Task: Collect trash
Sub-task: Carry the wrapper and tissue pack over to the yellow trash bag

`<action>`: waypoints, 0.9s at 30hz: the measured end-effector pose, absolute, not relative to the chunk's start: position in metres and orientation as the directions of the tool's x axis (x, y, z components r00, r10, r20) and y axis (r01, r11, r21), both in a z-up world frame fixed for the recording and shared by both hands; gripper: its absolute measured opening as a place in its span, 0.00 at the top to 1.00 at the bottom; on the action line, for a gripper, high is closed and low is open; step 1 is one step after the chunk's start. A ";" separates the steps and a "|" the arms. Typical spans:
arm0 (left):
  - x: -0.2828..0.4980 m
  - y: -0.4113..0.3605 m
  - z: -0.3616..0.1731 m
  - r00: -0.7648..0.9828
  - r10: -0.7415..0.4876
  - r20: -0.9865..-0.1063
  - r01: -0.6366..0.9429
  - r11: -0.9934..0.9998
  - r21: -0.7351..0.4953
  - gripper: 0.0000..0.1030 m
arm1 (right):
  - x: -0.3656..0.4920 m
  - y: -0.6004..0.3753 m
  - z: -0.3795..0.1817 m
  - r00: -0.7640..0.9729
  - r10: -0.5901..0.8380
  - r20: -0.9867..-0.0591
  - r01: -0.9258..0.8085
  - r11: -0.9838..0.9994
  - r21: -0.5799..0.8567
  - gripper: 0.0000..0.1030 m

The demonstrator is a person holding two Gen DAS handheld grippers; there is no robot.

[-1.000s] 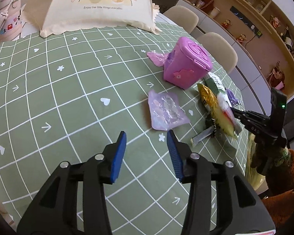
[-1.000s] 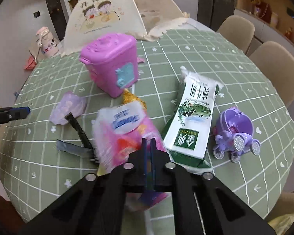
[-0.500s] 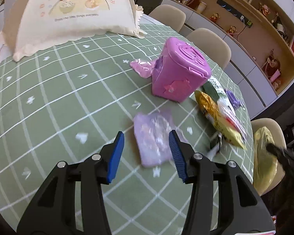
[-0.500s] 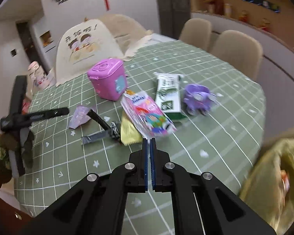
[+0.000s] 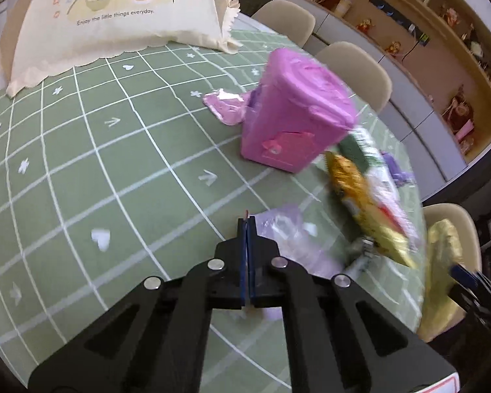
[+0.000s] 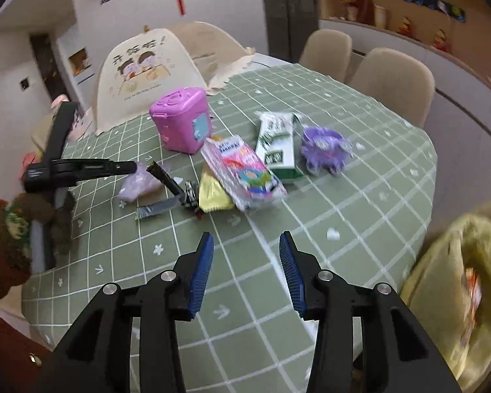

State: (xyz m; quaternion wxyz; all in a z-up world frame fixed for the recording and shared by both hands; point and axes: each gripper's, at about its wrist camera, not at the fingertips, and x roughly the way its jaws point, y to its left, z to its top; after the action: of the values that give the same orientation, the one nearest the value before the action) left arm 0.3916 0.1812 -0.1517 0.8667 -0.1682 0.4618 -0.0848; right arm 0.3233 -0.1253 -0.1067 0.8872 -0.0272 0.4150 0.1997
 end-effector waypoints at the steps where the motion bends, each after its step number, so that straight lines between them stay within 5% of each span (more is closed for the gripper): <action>1: 0.385 0.180 -0.147 0.565 -0.306 -0.766 -0.006 0.927 -0.375 1.00 | 0.328 -0.123 -0.105 0.578 0.341 -0.741 -0.396 0.911 0.110 0.61; 12: 0.303 0.161 -0.089 0.637 -0.217 -0.740 -0.041 0.949 -0.313 0.99 | 0.409 -0.054 -0.131 0.496 0.419 -0.760 -0.607 0.794 0.041 0.61; 17: 0.288 0.158 -0.070 0.667 -0.178 -0.724 -0.047 0.959 -0.279 0.99 | 0.427 -0.048 -0.137 0.465 0.393 -0.793 -0.604 0.796 0.041 0.88; 27: 0.312 0.116 -0.031 0.716 -0.255 -0.650 0.090 0.957 -0.276 0.99 | 0.380 -0.121 -0.051 0.589 0.448 -0.673 -0.531 0.842 0.096 0.91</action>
State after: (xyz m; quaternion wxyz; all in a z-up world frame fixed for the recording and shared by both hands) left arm 0.3116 0.1162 -0.0307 0.9195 -0.1126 0.3648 -0.0939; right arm 0.3800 -0.1215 -0.0506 0.8893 -0.0579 0.3606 0.2752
